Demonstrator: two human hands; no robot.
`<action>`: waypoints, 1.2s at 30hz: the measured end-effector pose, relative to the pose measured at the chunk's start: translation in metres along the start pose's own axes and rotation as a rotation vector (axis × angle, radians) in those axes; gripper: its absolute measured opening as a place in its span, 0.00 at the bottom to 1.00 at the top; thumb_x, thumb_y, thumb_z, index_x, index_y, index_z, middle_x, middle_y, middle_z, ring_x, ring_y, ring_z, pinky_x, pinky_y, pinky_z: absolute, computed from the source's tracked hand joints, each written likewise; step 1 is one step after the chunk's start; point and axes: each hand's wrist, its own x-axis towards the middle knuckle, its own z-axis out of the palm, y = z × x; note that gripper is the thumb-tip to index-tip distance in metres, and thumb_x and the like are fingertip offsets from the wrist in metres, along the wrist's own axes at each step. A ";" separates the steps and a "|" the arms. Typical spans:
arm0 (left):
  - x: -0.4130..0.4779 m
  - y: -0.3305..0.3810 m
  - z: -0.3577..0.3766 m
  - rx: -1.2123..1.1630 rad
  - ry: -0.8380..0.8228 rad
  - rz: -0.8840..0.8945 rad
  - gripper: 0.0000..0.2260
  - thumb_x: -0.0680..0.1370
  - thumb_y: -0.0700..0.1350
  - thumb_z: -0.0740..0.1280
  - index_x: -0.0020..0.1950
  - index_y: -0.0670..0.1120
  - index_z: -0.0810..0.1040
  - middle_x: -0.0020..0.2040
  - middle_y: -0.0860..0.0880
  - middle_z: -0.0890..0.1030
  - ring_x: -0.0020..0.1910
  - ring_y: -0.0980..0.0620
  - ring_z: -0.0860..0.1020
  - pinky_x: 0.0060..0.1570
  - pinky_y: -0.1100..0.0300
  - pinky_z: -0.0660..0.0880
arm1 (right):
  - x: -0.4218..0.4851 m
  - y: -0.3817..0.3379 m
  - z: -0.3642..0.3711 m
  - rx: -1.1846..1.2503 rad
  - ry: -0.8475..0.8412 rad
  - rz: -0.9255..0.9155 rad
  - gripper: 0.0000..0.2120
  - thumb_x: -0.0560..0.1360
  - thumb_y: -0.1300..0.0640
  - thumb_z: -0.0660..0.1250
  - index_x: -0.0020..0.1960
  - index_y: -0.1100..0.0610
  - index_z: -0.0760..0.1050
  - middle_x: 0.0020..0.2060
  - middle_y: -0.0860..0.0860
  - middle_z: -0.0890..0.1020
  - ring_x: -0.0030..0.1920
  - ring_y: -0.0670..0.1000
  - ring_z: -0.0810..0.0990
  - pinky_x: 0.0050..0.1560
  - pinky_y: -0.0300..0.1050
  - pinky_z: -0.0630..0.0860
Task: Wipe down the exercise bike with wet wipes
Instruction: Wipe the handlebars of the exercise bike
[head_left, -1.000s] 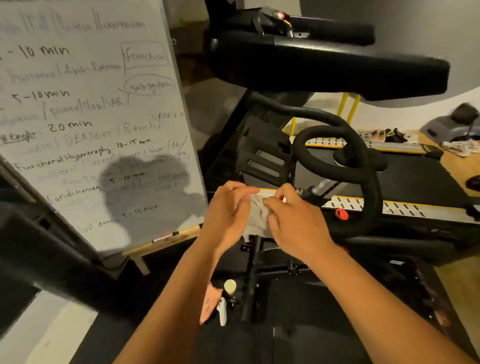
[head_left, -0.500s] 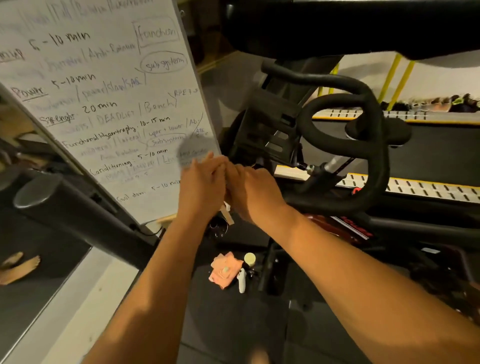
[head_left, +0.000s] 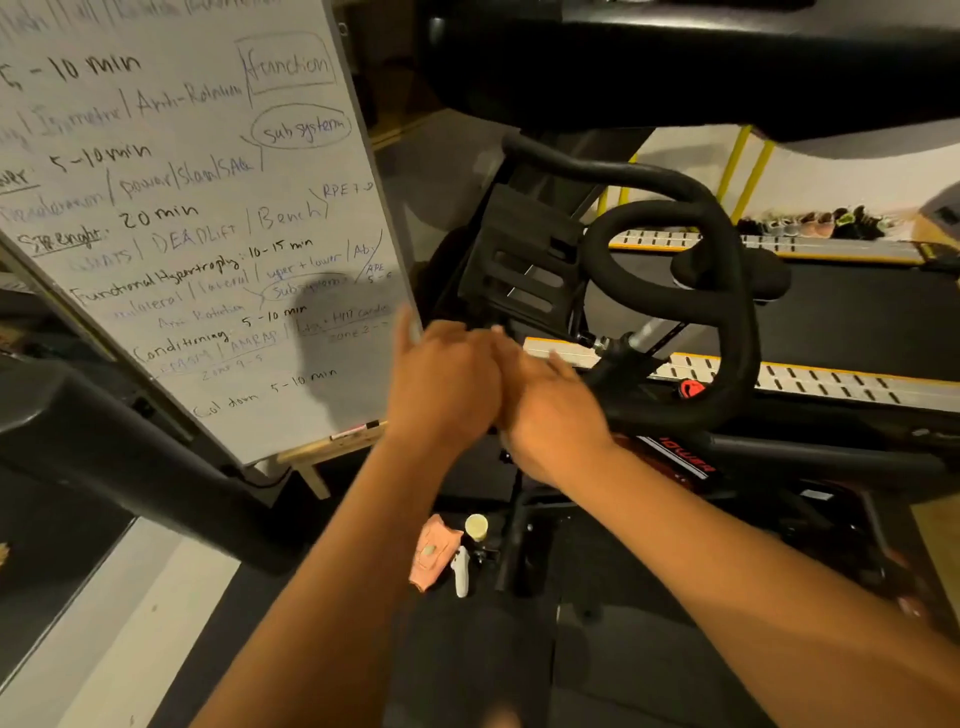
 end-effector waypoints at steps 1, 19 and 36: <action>0.001 -0.010 -0.002 -0.045 0.038 -0.054 0.14 0.81 0.46 0.56 0.54 0.50 0.82 0.49 0.51 0.84 0.57 0.49 0.79 0.76 0.42 0.48 | 0.012 -0.011 0.001 0.009 0.009 -0.037 0.37 0.78 0.52 0.60 0.79 0.58 0.44 0.77 0.53 0.59 0.70 0.52 0.69 0.74 0.52 0.59; -0.005 0.032 0.007 0.044 -0.220 0.381 0.17 0.80 0.52 0.58 0.68 0.53 0.75 0.62 0.54 0.80 0.69 0.50 0.71 0.76 0.42 0.44 | -0.052 0.023 0.012 -0.042 0.392 0.059 0.24 0.74 0.57 0.61 0.67 0.67 0.70 0.61 0.61 0.80 0.60 0.59 0.80 0.66 0.56 0.66; 0.001 0.081 0.034 -0.157 -0.142 0.478 0.15 0.82 0.53 0.55 0.63 0.53 0.77 0.49 0.51 0.83 0.47 0.47 0.81 0.46 0.53 0.73 | -0.106 0.124 -0.020 -0.292 0.382 0.229 0.12 0.75 0.60 0.64 0.54 0.58 0.82 0.45 0.55 0.78 0.50 0.56 0.71 0.48 0.54 0.74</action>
